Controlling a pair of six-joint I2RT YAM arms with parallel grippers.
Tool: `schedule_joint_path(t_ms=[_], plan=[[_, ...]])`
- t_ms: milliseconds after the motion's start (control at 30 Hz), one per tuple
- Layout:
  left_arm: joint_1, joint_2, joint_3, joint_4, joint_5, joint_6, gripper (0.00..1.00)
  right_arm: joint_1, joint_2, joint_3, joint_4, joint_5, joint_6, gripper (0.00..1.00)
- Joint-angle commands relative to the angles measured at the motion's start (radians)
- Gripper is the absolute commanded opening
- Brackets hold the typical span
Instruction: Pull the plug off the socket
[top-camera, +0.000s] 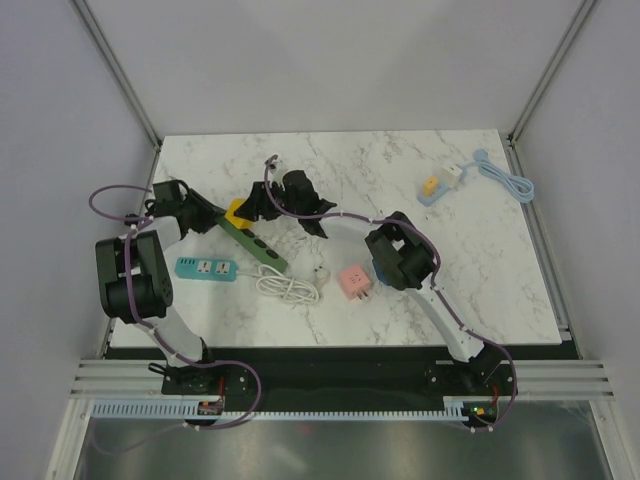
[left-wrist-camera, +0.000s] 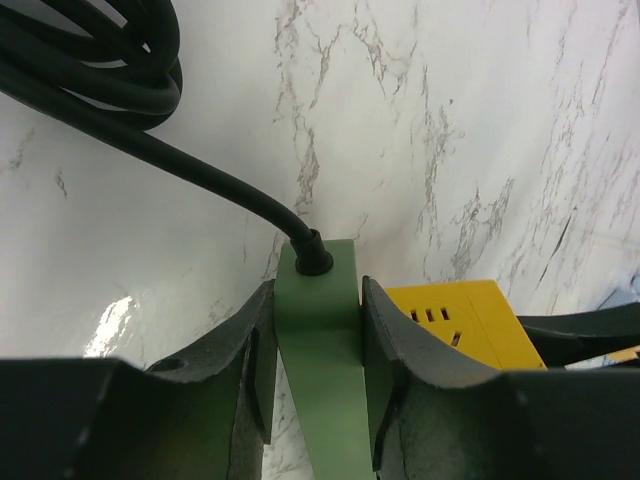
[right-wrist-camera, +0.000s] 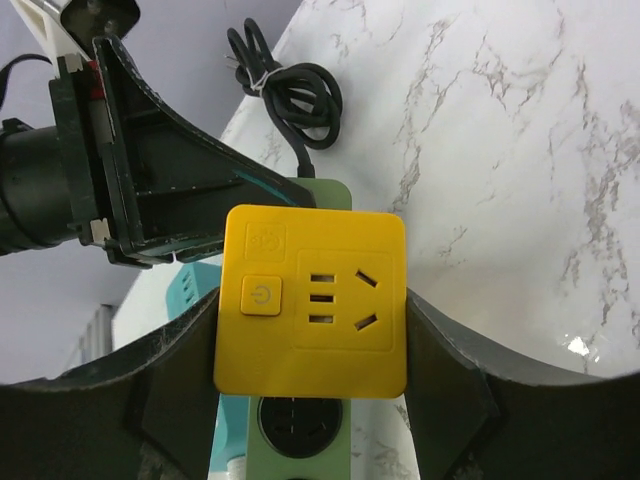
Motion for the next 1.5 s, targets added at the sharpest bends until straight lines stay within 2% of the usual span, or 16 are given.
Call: schedule_joint_path(t_ms=[0,33,133,200,367,500,567,633,667,700,867,1033,1167,1233,1400,1467], plan=[[-0.038,-0.036,0.010,-0.072,0.136,0.106,0.02,-0.014,-0.086,0.107,-0.145,0.337,-0.266,0.00],[-0.038,-0.039,0.008,-0.073,0.133,0.107,0.02,0.004,-0.076,0.165,-0.183,0.374,-0.349,0.00],[-0.039,-0.042,0.007,-0.076,0.124,0.108,0.02,0.015,-0.061,0.180,-0.227,0.402,-0.361,0.00],[-0.039,-0.047,0.007,-0.078,0.124,0.111,0.02,-0.027,-0.079,0.108,-0.169,0.326,-0.264,0.00],[-0.039,-0.044,0.011,-0.078,0.129,0.110,0.02,-0.142,-0.110,-0.066,0.167,0.135,0.039,0.00],[-0.038,-0.047,0.010,-0.078,0.129,0.111,0.02,-0.129,-0.070,-0.031,0.175,0.107,0.098,0.00],[-0.038,-0.047,0.010,-0.078,0.127,0.111,0.02,-0.103,-0.072,0.002,0.107,0.153,0.043,0.00],[-0.038,-0.045,0.008,-0.078,0.124,0.111,0.02,-0.069,-0.116,0.043,-0.083,0.254,-0.183,0.00],[-0.038,-0.047,0.008,-0.078,0.124,0.113,0.02,-0.027,-0.131,0.052,-0.131,0.400,-0.263,0.00],[-0.038,-0.042,0.008,-0.079,0.123,0.113,0.02,-0.012,-0.144,0.054,-0.159,0.452,-0.356,0.00],[-0.038,-0.044,0.008,-0.079,0.124,0.114,0.02,-0.025,-0.199,0.011,-0.182,0.529,-0.388,0.00],[-0.039,-0.045,0.008,-0.081,0.123,0.116,0.02,-0.141,-0.176,-0.058,0.031,0.179,-0.007,0.00],[-0.038,-0.047,0.008,-0.081,0.123,0.116,0.02,-0.187,-0.132,-0.077,0.201,0.051,0.190,0.00],[-0.038,-0.045,0.008,-0.081,0.123,0.116,0.02,-0.187,-0.151,-0.078,0.151,0.064,0.146,0.00],[-0.039,-0.040,0.008,-0.081,0.121,0.116,0.02,-0.074,-0.211,0.018,-0.146,0.337,-0.286,0.00],[-0.038,-0.044,0.007,-0.081,0.118,0.116,0.02,-0.037,-0.213,0.044,-0.217,0.402,-0.348,0.00]])
